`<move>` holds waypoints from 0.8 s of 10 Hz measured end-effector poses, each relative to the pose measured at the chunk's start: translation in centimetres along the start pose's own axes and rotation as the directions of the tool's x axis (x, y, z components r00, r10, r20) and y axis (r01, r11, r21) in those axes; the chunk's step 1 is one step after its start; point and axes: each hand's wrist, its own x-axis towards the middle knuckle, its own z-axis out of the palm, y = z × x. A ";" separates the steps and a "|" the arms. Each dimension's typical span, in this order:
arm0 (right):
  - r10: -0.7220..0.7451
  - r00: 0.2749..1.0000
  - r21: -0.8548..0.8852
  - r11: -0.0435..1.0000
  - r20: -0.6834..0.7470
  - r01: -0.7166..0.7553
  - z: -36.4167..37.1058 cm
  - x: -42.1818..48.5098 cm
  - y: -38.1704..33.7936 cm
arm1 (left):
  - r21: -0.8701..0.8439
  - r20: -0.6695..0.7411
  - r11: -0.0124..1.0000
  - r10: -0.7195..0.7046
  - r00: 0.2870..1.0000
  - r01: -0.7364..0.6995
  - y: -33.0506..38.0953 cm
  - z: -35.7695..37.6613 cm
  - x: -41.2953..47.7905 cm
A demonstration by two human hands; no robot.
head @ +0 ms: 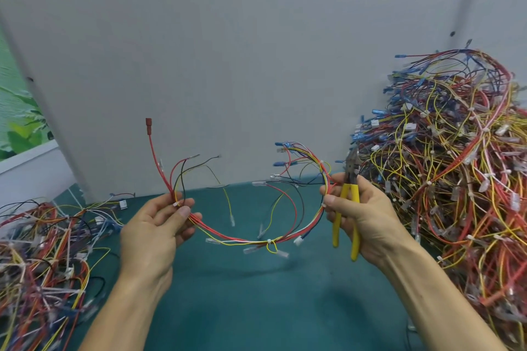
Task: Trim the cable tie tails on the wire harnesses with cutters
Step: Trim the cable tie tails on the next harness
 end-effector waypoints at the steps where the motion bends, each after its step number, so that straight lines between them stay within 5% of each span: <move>1: -0.009 1.000 0.010 1.000 0.008 0.008 0.1 -0.1 0.0 | -0.002 0.001 1.000 0.014 1.000 -0.014 0.1 -0.1 0.1; 8: -0.136 0.986 -0.108 0.983 0.096 0.146 1.1 -0.8 -0.7 | -0.002 -0.009 1.000 0.031 0.999 -0.031 0.2 -0.3 0.4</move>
